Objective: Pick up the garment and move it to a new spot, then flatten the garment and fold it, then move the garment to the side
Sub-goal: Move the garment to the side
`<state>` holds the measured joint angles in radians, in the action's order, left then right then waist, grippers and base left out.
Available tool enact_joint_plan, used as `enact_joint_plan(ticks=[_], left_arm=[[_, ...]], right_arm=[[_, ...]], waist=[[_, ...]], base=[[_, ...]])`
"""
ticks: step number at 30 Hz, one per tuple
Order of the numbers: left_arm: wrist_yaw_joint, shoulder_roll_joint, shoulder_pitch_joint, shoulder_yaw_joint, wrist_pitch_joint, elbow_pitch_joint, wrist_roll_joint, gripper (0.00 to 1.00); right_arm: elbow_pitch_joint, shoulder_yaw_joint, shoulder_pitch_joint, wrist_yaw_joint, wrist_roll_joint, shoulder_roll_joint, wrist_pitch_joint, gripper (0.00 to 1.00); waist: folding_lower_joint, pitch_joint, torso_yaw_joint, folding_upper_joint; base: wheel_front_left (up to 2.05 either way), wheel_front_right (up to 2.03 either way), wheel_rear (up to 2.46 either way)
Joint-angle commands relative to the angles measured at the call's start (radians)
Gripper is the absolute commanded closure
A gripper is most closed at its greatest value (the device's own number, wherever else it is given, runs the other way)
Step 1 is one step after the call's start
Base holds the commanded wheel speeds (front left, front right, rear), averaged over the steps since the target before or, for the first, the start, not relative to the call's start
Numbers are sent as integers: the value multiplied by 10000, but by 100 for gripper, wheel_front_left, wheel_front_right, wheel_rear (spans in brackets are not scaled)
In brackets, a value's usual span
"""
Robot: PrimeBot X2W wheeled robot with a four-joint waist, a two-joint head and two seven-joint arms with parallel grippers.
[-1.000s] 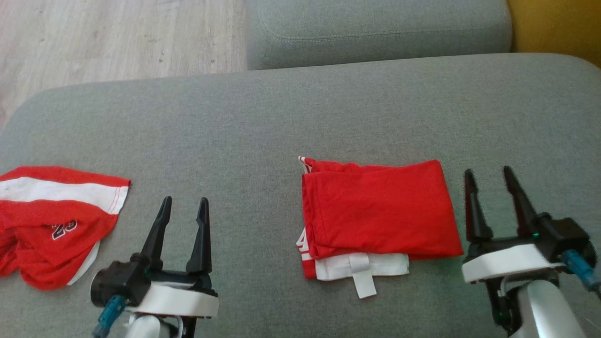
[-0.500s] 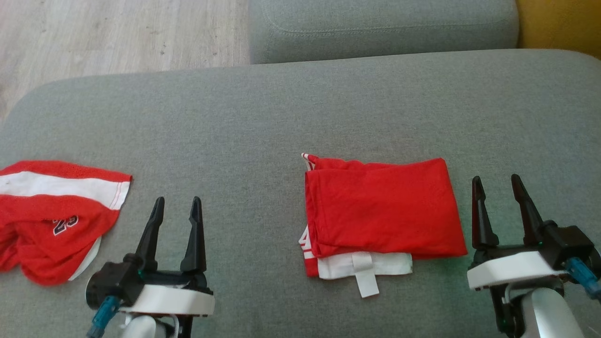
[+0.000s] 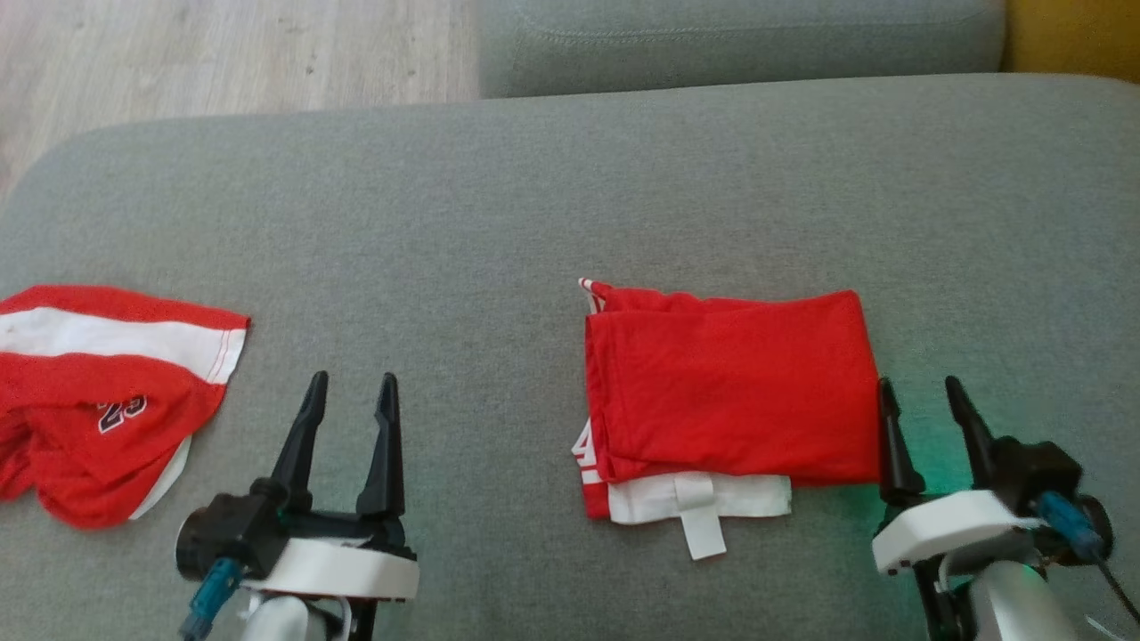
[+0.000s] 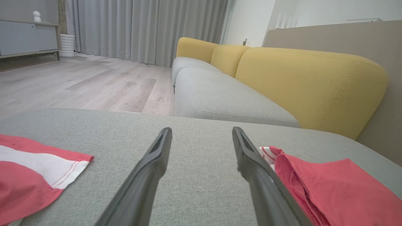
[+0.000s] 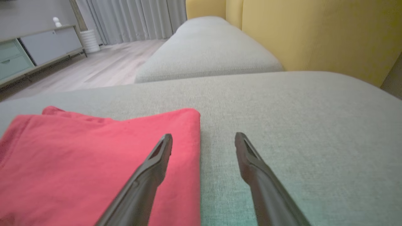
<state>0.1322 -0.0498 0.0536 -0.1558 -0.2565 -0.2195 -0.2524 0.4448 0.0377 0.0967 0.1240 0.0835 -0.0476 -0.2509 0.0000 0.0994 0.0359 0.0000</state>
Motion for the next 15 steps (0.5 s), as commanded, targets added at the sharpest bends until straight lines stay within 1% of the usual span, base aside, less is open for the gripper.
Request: enact_joint_plan(ticks=[1, 7, 15], left_arm=[[-15, -6, 414, 214, -53, 262, 28, 0], [-15, -5, 549, 44, -53, 159, -10, 0], [-15, -5, 620, -54, -53, 94, 23, 0]], right_arm=[[179, -181, 669, 67, -170, -27, -108, 0], [1725, -347, 1331, 67, 106, -27, -108, 0], [3145, -161, 1877, 67, 105, -26, -107, 0]], waist=[[0, 81, 80, 0], [0, 264, 288, 0], [0, 403, 488, 0]], base=[[0, 0, 0], [0, 0, 0], [0, 0, 0]])
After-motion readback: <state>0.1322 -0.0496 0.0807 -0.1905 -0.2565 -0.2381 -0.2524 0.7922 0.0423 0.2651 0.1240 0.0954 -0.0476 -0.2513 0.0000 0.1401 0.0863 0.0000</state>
